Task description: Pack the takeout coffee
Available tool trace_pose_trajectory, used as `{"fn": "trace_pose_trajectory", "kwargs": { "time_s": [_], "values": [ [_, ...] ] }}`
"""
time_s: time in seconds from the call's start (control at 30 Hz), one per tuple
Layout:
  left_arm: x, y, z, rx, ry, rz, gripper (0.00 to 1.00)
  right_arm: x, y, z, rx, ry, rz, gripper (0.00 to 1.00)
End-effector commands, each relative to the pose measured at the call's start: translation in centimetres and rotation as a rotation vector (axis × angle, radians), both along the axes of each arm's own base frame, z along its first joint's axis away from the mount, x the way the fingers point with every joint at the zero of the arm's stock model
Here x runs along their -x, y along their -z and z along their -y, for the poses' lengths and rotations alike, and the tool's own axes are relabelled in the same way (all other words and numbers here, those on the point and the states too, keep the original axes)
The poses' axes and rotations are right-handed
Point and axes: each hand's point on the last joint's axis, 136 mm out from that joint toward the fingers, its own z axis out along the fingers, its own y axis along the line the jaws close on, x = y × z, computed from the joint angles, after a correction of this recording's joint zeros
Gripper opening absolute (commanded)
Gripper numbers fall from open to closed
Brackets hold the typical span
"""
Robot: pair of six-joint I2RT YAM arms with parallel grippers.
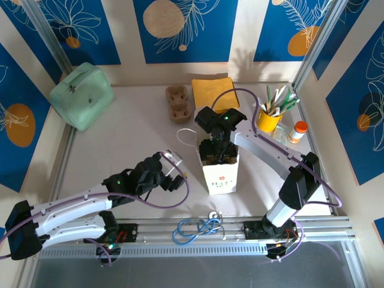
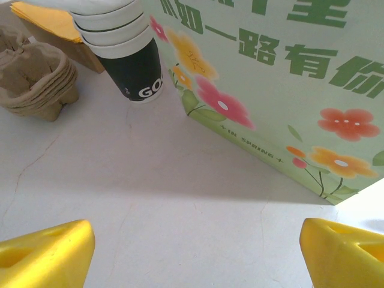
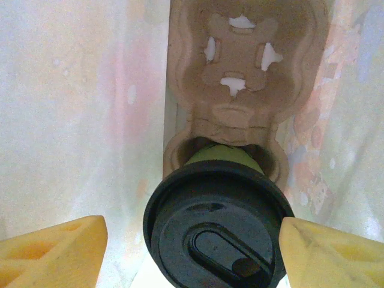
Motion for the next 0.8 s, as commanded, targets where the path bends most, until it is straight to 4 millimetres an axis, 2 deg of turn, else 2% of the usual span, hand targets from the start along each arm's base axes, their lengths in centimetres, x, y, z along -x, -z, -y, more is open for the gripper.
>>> {"fn": "trace_pose_trajectory", "kwargs": {
  "time_s": [0.0, 0.77],
  "values": [
    [0.0, -1.0, 0.0, 0.012, -0.004, 0.019, 0.88, 0.2, -0.4, 0.4, 0.007, 0.011, -0.011, 0.76],
    [0.0, -0.8, -0.2, 0.016, -0.018, 0.007, 0.88, -0.6, -4.3, 0.4, -0.065, -0.001, 0.105, 0.79]
  ]
}}
